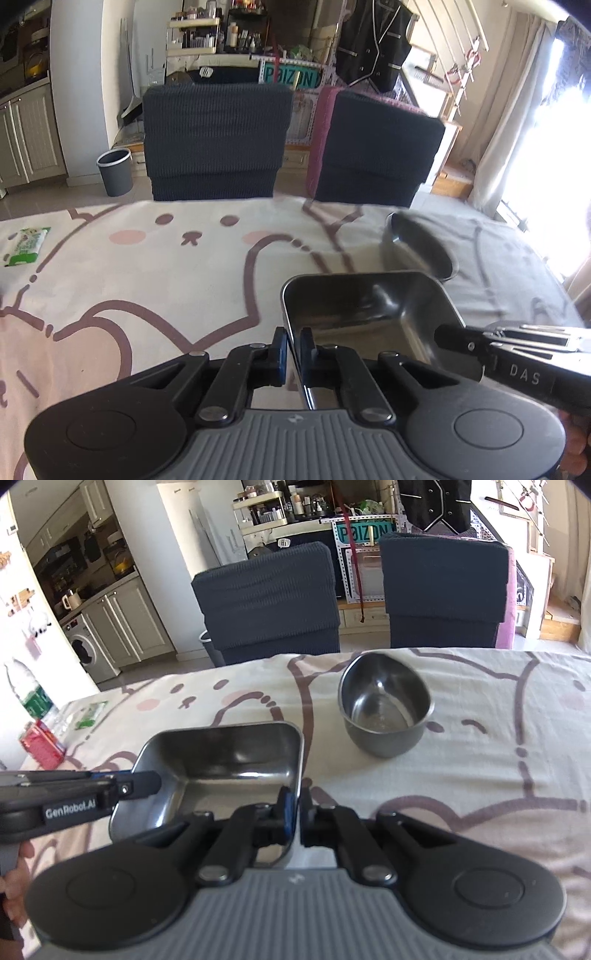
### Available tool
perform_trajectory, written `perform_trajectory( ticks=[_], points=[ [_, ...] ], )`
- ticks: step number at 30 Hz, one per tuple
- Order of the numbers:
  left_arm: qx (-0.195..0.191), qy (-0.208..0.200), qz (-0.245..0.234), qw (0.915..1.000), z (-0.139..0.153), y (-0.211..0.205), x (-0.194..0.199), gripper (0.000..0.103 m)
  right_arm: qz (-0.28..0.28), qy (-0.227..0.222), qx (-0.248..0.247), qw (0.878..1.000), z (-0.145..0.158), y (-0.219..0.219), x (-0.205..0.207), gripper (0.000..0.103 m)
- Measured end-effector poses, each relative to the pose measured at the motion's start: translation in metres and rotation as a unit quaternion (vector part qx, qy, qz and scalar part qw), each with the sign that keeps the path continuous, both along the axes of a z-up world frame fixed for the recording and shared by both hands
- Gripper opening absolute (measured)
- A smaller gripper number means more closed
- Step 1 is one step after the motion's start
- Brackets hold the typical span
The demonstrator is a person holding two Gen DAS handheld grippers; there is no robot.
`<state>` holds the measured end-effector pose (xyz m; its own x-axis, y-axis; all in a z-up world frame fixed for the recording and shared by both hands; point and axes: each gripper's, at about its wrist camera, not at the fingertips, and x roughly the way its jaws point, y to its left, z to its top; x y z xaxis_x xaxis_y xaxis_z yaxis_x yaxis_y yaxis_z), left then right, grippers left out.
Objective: Organize plates and bowls
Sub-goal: 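Lift the square steel tray with both tools and carry it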
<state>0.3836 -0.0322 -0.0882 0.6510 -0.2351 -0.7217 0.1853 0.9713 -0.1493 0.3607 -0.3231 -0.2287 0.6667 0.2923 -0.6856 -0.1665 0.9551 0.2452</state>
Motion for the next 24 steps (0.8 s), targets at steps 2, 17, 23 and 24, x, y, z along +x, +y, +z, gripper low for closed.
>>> perform_trajectory(
  ticks=[2,17,23,24],
  points=[
    [0.003,-0.008,-0.003,1.0000,0.012,-0.008,-0.013,0.008,-0.008,0.002,0.009,1.000,0.009,-0.010,-0.009,0.004],
    [-0.029,-0.031,-0.052,0.9977,0.065,-0.047,-0.109,0.008,-0.030,-0.037,-0.034,0.998,0.072,-0.058,-0.116,0.004],
    [-0.039,-0.031,-0.084,0.9952,0.071,-0.069,-0.137,0.008,-0.063,-0.047,-0.031,0.996,0.081,-0.083,-0.162,0.005],
    [-0.042,-0.032,-0.088,0.9947,0.073,-0.072,-0.140,0.008,-0.069,-0.048,-0.031,0.996,0.083,-0.086,-0.167,0.005]
  ],
)
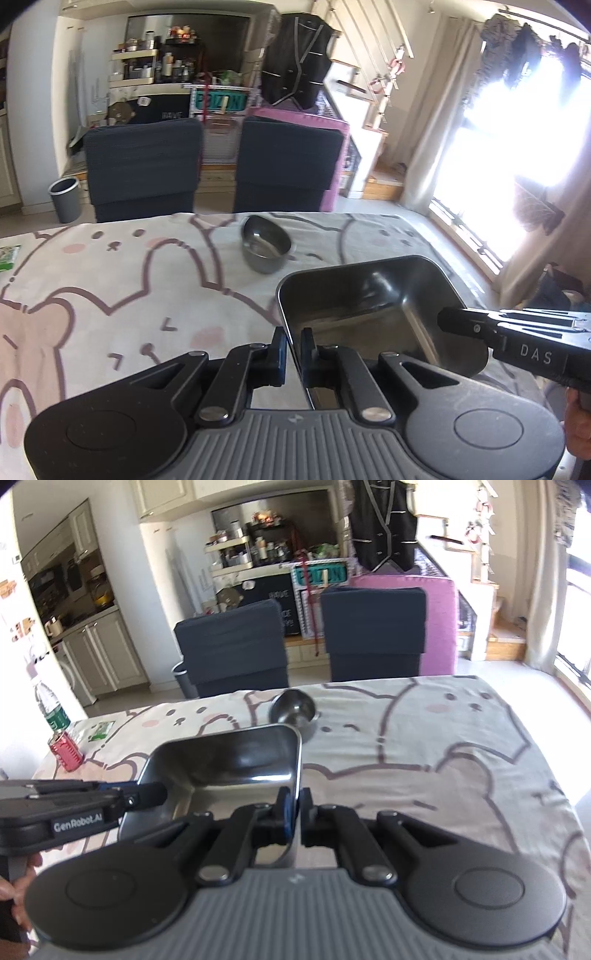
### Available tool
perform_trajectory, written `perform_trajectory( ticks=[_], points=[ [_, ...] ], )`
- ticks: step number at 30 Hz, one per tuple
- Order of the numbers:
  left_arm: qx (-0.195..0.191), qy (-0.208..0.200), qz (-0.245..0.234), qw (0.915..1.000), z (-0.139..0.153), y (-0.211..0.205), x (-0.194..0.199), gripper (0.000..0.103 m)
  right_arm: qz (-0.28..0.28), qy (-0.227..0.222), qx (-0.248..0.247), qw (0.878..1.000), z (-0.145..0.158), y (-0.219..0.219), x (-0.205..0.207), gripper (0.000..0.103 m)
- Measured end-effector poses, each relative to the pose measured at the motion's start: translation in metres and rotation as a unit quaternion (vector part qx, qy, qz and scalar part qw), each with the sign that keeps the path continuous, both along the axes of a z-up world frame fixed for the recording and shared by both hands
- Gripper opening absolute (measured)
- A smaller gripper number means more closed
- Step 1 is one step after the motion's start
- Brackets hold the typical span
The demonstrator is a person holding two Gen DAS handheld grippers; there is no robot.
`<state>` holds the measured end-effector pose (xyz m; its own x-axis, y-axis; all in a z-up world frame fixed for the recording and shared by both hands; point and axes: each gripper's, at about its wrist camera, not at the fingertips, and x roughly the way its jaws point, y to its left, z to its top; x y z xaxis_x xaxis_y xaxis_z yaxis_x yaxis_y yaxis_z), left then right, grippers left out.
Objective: Organize plates and bowls
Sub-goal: 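Lift the square steel tray with both tools and carry it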
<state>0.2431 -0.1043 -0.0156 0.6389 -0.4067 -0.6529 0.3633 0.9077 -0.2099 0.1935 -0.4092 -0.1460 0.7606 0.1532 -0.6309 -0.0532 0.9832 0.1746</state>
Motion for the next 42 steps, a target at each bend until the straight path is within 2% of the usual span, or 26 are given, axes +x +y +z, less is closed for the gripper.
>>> perform_trajectory(
  ticks=[5,14,18,25,33,42],
  points=[
    [0.001,-0.004,-0.020,0.9998,0.000,-0.018,-0.017,0.008,-0.018,-0.006,-0.001,1.000,0.002,-0.016,-0.024,0.005],
    [0.019,0.020,-0.061,0.9978,-0.019,-0.052,-0.036,0.010,-0.036,0.011,-0.012,0.999,-0.004,-0.039,-0.051,0.005],
    [0.031,0.040,-0.076,0.9958,-0.035,-0.064,-0.039,0.010,-0.040,0.022,-0.018,0.999,-0.010,-0.047,-0.055,0.006],
    [0.065,0.064,-0.094,0.9914,-0.060,-0.083,-0.041,0.011,-0.038,0.043,-0.056,0.997,-0.020,-0.048,-0.057,0.007],
    [0.089,0.076,-0.097,0.9884,-0.075,-0.095,-0.039,0.014,-0.031,0.067,-0.089,0.993,-0.032,-0.041,-0.056,0.008],
    [0.118,0.082,-0.113,0.9832,-0.089,-0.108,-0.041,0.018,-0.030,0.083,-0.098,0.991,-0.039,-0.043,-0.051,0.008]
  ],
)
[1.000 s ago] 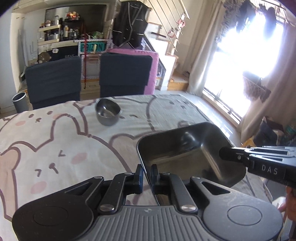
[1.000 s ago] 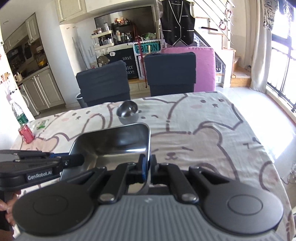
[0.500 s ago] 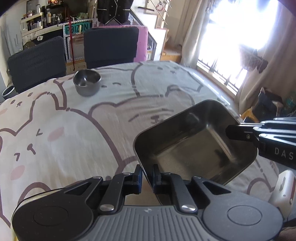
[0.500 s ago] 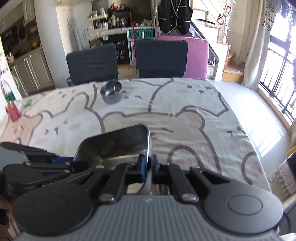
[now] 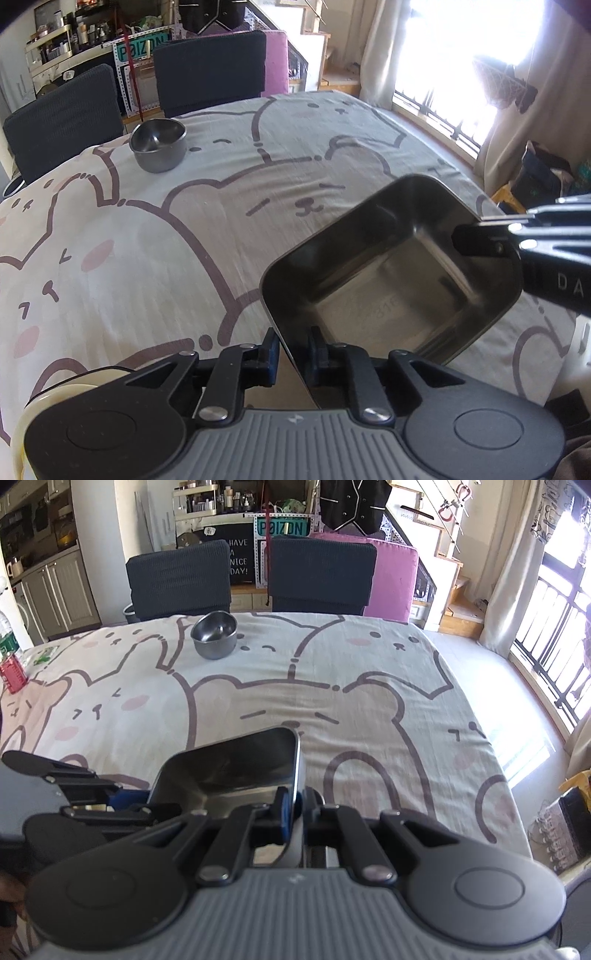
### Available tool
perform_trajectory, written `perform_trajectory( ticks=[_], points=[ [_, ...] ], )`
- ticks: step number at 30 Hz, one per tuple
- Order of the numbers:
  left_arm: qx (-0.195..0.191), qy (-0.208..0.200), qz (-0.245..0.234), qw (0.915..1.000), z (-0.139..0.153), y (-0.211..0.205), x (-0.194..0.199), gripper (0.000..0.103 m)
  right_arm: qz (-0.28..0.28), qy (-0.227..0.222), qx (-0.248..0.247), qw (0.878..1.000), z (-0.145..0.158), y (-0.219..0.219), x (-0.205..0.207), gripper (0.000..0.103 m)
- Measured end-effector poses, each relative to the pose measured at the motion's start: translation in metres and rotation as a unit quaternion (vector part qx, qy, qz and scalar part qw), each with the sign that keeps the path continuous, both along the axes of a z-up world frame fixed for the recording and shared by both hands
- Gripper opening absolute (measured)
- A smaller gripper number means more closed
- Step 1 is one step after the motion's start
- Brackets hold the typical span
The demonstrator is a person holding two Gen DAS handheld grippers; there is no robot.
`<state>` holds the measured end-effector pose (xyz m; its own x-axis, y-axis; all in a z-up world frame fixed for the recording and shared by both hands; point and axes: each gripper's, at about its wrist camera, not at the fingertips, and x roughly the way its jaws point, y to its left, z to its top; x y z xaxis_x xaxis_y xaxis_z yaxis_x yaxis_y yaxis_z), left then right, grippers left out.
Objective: Organize plates and bowls
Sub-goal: 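Lift the square steel tray with both tools and carry it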
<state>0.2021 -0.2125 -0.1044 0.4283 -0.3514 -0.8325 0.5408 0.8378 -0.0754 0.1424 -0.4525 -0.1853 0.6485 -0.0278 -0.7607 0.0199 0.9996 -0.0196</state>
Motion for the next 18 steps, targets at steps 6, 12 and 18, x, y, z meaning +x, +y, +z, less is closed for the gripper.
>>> perform_trajectory(
  ticks=[6,12,18],
  points=[
    [0.012,-0.001,-0.005,0.9999,-0.004,-0.002,0.000,0.019,0.003,0.014,-0.006,1.000,-0.006,-0.001,0.005,0.008],
    [0.026,-0.001,-0.011,0.9996,-0.010,-0.005,-0.001,0.018,0.008,0.031,-0.028,0.999,-0.015,0.007,0.011,0.007],
    [0.034,-0.002,-0.025,0.9991,-0.014,-0.011,-0.005,0.018,0.003,0.045,-0.033,0.998,-0.024,0.005,0.016,0.007]
  ],
)
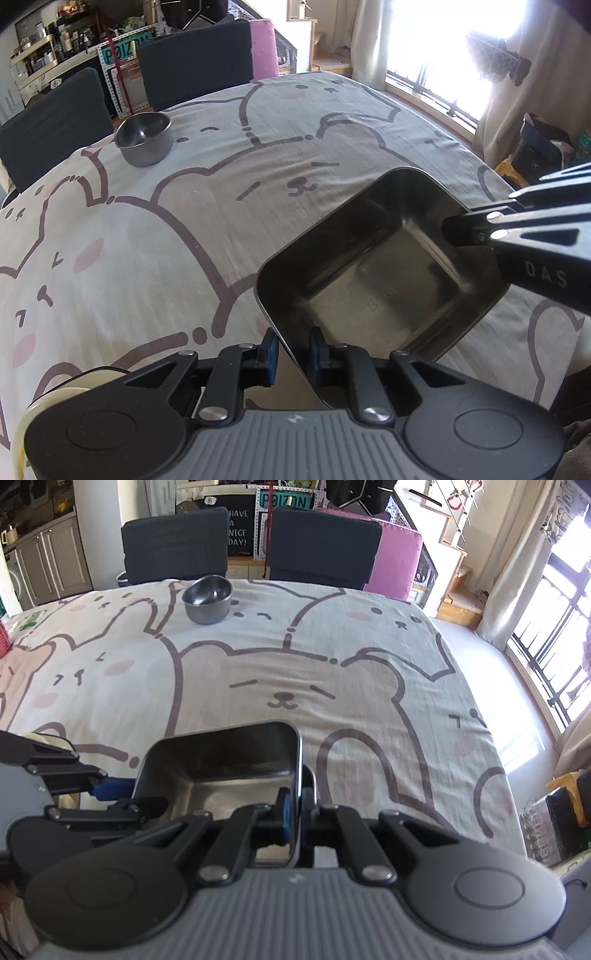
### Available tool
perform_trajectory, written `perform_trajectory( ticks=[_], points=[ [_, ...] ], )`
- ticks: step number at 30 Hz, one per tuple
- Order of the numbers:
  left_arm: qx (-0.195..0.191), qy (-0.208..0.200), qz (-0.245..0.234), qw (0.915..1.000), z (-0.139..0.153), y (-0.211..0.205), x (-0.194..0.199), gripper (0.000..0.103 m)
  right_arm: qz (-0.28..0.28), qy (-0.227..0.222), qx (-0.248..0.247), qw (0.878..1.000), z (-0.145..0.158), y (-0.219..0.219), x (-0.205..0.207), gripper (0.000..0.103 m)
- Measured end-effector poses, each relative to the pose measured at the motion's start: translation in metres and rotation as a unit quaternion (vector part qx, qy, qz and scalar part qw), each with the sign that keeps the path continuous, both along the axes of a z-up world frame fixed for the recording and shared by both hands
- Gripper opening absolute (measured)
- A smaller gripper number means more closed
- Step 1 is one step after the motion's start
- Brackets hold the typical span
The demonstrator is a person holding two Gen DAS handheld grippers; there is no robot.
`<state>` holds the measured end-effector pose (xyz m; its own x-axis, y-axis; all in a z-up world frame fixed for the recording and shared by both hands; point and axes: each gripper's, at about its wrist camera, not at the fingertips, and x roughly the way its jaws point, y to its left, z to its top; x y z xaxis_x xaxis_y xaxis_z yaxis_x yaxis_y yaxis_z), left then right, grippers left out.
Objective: Organize plates and bowls
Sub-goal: 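Lift the square steel tray with both tools and carry it, then lower the square steel tray with both tools onto the table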
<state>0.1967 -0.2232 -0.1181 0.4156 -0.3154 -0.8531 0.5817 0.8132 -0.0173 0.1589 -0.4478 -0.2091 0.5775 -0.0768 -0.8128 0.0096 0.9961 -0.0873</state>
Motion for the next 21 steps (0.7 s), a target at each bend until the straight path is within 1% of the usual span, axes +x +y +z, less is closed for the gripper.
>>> perform_trajectory(
  ticks=[6,17,21],
  points=[
    [0.011,0.009,-0.006,0.9999,-0.008,-0.004,0.000,0.019,-0.005,0.019,-0.003,1.000,-0.011,-0.002,0.006,0.007],
    [0.019,-0.001,-0.022,0.9996,-0.008,-0.005,0.000,0.018,0.005,0.055,-0.020,0.998,-0.028,-0.003,0.014,0.005],
    [0.022,-0.005,-0.037,0.9990,-0.008,-0.005,0.002,0.017,0.003,0.062,-0.004,0.998,-0.032,-0.009,0.015,0.004]
  ],
)
